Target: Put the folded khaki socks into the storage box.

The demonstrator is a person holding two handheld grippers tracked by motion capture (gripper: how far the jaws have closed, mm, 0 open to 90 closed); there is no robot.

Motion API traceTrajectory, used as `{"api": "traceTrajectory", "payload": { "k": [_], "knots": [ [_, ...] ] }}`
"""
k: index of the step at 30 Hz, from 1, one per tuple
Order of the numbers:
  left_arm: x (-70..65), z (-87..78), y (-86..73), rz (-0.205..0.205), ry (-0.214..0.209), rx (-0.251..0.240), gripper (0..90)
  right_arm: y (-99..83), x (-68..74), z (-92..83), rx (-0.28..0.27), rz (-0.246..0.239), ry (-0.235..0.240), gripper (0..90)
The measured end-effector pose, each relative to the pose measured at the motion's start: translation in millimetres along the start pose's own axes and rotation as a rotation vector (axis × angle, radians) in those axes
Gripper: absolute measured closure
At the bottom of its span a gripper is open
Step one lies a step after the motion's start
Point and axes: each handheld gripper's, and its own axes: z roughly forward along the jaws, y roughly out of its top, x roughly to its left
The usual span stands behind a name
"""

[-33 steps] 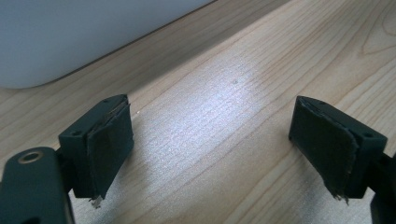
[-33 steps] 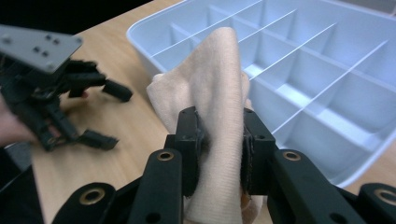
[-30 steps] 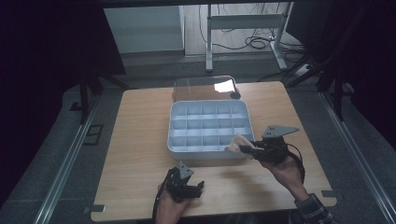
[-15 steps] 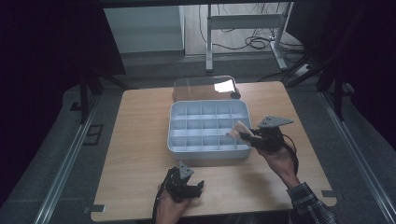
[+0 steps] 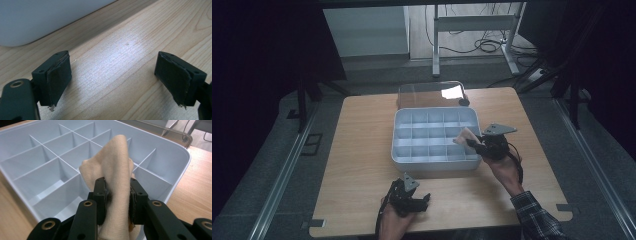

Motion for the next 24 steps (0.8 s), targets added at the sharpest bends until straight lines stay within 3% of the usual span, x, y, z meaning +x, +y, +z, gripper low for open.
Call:
{"api": "traceTrajectory", "payload": {
  "k": [8, 13, 18, 24],
  "knots": [
    [-0.3, 0.1, 0.0, -0.004, 0.0, -0.003, 14.0, -13.1, -0.8, 12.6, 0.015, 0.01, 0.006, 69.9],
    [-0.2, 0.1, 0.0, -0.003, 0.001, -0.001, 14.0, -19.3, -2.1, 12.9, 0.016, 0.031, 0.021, 62.0],
    [-0.1, 0.0, 0.0, -0.002, 0.001, -0.001, 14.1, -20.3, -4.2, 6.1, 0.023, 0.036, 0.036, 55.8],
    [-0.1, 0.0, 0.0, -0.001, 0.001, -0.001, 14.1, -16.8, -4.7, -8.6, 0.005, 0.03, 0.037, 55.4]
  ]
}}
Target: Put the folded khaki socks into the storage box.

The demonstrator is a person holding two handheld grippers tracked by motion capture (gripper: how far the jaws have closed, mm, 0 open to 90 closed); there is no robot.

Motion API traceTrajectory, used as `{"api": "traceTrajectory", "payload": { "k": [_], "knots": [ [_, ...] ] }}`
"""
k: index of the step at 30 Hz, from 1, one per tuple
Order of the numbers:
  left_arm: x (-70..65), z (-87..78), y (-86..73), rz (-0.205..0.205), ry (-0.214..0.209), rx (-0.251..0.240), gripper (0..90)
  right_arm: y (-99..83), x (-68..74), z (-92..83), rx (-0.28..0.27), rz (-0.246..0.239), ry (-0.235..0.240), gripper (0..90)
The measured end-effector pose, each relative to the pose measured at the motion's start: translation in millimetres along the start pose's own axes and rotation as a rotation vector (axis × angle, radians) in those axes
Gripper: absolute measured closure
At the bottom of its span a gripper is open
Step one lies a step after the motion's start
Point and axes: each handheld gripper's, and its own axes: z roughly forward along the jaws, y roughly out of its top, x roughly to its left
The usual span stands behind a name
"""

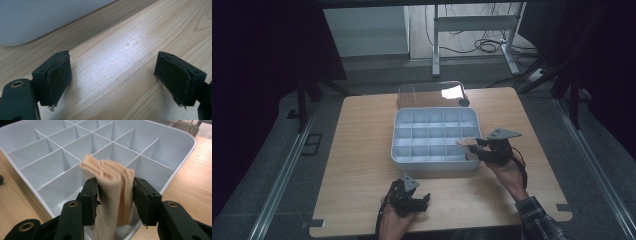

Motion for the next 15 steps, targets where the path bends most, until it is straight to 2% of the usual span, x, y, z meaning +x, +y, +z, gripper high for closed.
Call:
{"api": "traceTrajectory", "payload": {
  "k": [3, 5, 8, 12, 15],
  "knots": [
    [0.0, 0.0, 0.0, 0.0, 0.0, 0.0, 14.1, 0.9, 0.8, -5.1, -0.005, -0.004, -0.003, 58.8],
    [0.0, 0.0, 0.0, 0.0, 0.0, 0.0, 14.1, -0.5, 1.2, -6.6, 0.008, -0.01, 0.0, 64.8],
    [-0.1, 0.0, 0.0, -0.002, 0.0, 0.001, 14.1, -6.3, 2.4, -6.9, 0.038, -0.023, -0.007, 65.0],
    [0.0, -0.1, 0.0, 0.0, 0.0, 0.0, 14.1, -7.9, 4.5, -12.4, 0.01, -0.023, -0.003, 55.3],
    [0.0, 0.0, 0.0, 0.0, 0.0, 0.0, 14.1, 0.2, 7.7, -13.6, -0.005, -0.039, 0.006, 51.3]
  ]
}}
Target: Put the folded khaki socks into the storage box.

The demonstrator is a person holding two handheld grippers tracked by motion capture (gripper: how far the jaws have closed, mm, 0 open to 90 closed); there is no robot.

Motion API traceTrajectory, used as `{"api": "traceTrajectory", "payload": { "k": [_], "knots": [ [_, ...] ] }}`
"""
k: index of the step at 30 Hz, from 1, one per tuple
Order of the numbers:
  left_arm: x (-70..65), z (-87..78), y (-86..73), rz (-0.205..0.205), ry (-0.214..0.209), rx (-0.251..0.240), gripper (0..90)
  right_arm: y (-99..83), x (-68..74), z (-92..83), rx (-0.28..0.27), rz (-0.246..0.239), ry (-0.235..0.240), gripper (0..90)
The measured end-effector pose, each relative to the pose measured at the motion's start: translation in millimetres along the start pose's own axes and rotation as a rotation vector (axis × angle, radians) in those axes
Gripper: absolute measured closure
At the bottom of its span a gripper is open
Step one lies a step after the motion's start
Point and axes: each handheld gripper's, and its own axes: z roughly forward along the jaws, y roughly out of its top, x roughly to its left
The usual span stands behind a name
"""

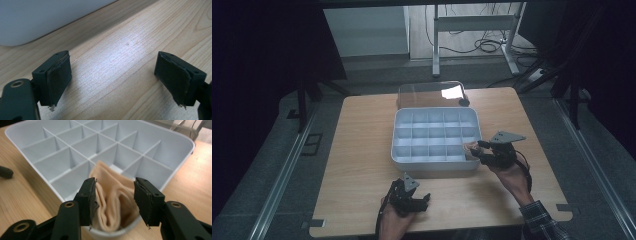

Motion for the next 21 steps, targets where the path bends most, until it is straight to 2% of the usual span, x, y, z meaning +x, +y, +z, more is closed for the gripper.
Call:
{"api": "traceTrajectory", "payload": {
  "k": [2, 6, 10, 15, 21],
  "knots": [
    [0.0, 0.0, 0.0, -0.001, 0.0, 0.0, 14.1, 5.3, 2.0, 2.0, -0.004, -0.004, 0.002, 54.6],
    [0.0, 0.0, 0.0, 0.0, -0.001, 0.0, 14.1, 10.8, 7.8, 14.4, 0.018, -0.031, 0.018, 68.7],
    [0.0, 0.0, 0.0, -0.001, 0.0, -0.001, 14.1, 6.0, 7.1, 22.3, 0.053, -0.03, 0.004, 73.4],
    [-0.1, 0.0, 0.0, -0.001, 0.0, 0.0, 14.1, -2.1, -1.7, 22.3, 0.064, -0.002, -0.003, 71.7],
    [0.0, 0.0, 0.0, -0.001, 0.0, -0.001, 14.2, 2.0, 1.0, 19.6, 0.049, -0.005, 0.004, 57.7]
  ]
}}
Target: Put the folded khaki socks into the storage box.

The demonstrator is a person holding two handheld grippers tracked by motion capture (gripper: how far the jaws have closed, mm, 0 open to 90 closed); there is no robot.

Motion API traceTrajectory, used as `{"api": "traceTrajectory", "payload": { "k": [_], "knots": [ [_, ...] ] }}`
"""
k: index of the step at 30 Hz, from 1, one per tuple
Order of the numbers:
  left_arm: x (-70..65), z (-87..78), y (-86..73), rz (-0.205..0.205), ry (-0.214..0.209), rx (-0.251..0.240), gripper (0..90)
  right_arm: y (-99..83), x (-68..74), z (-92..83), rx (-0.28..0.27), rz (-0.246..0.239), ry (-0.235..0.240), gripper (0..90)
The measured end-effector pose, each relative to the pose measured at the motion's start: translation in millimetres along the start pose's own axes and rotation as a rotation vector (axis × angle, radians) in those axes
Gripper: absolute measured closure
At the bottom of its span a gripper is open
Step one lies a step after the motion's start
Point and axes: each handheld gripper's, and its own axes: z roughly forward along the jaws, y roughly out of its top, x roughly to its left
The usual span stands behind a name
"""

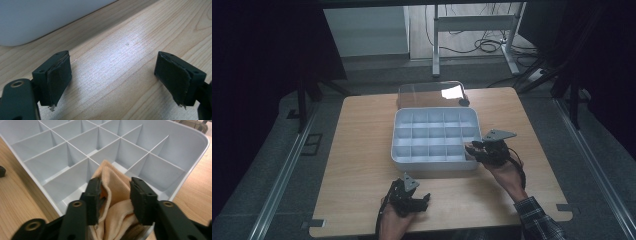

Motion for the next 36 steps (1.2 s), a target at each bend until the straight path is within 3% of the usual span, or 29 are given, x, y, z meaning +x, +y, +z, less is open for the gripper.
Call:
{"api": "traceTrajectory", "payload": {
  "k": [8, 24, 36],
  "knots": [
    [0.1, -0.2, 0.0, -0.001, 0.002, 0.0, 14.5, 6.0, 0.4, -9.1, -0.011, 0.03, 0.023, 41.1],
    [0.3, -0.2, 0.0, 0.0, 0.004, 0.0, 14.7, 7.1, 18.3, -32.4, 0.004, -0.018, 0.049, 26.7],
    [0.1, 0.0, 0.0, -0.003, 0.005, -0.002, 14.2, -12.8, 27.9, -53.3, 0.025, -0.012, 0.055, 19.2]
  ]
}}
